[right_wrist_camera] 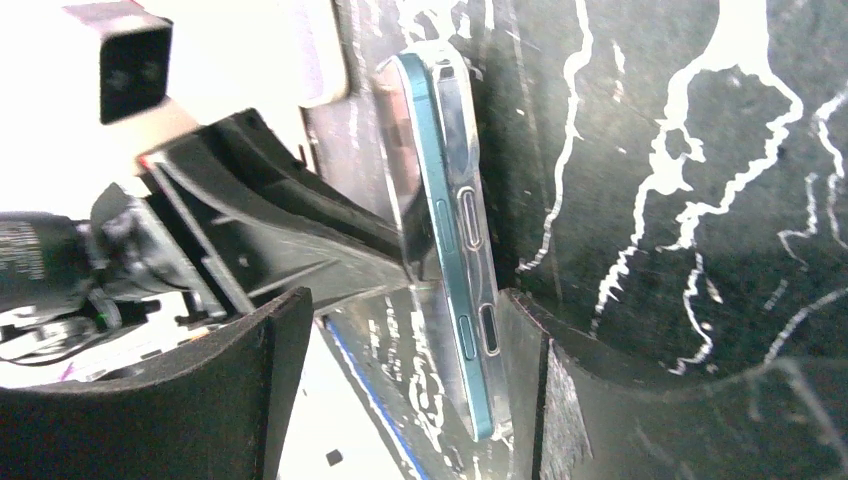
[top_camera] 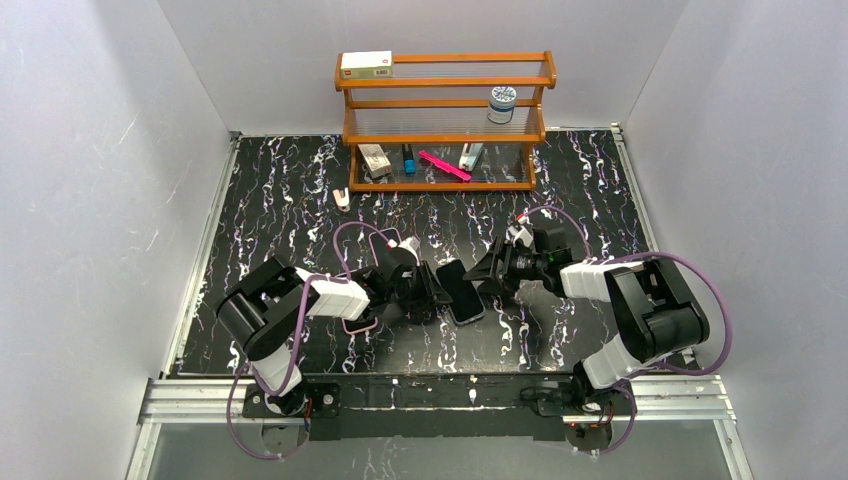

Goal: Put the phone into the phone case

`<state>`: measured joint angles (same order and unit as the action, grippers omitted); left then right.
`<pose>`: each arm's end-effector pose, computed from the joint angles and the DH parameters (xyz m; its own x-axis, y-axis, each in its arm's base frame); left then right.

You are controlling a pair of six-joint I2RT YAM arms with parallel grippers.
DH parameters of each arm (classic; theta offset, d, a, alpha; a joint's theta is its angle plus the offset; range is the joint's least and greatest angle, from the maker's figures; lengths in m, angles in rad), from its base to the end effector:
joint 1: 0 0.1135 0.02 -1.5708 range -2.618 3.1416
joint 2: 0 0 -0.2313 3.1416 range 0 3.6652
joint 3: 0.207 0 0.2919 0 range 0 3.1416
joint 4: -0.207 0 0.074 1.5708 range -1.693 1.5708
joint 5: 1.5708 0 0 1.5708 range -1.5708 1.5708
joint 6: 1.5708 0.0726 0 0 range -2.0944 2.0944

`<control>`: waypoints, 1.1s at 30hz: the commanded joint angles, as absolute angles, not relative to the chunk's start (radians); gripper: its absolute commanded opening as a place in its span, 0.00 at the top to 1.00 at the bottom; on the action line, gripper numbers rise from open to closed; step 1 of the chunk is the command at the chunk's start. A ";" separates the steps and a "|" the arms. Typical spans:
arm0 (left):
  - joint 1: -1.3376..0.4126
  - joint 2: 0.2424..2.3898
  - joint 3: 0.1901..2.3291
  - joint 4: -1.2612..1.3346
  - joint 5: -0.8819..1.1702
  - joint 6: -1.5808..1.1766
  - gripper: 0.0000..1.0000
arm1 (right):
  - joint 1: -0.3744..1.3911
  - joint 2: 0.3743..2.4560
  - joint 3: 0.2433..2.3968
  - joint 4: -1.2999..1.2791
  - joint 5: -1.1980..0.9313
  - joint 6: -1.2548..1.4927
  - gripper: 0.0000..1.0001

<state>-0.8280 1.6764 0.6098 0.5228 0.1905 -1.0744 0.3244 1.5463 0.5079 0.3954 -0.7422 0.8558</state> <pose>0.2328 -0.2739 0.0472 -0.8990 -0.2975 -0.3214 0.0890 0.5945 -0.7991 0.2811 0.1463 0.0526 -0.9371 0.2720 -0.2187 -0.0610 0.4892 0.8700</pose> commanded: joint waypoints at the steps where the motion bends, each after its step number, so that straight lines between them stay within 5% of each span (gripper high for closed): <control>1: -0.841 1.662 0.592 0.526 0.204 -1.066 0.80 | 0.353 1.548 0.497 0.658 -0.939 1.048 0.26; 17: -0.841 1.650 0.578 0.517 0.182 -1.049 0.76 | 0.354 1.569 0.541 0.371 -0.888 0.829 0.34; 28: -0.841 1.687 0.619 0.506 0.188 -1.044 0.69 | 0.353 1.598 0.587 0.262 -0.897 0.730 0.74; 33: -0.842 1.672 0.624 0.483 0.173 -1.035 0.66 | 0.354 1.610 0.600 0.212 -0.911 0.682 0.62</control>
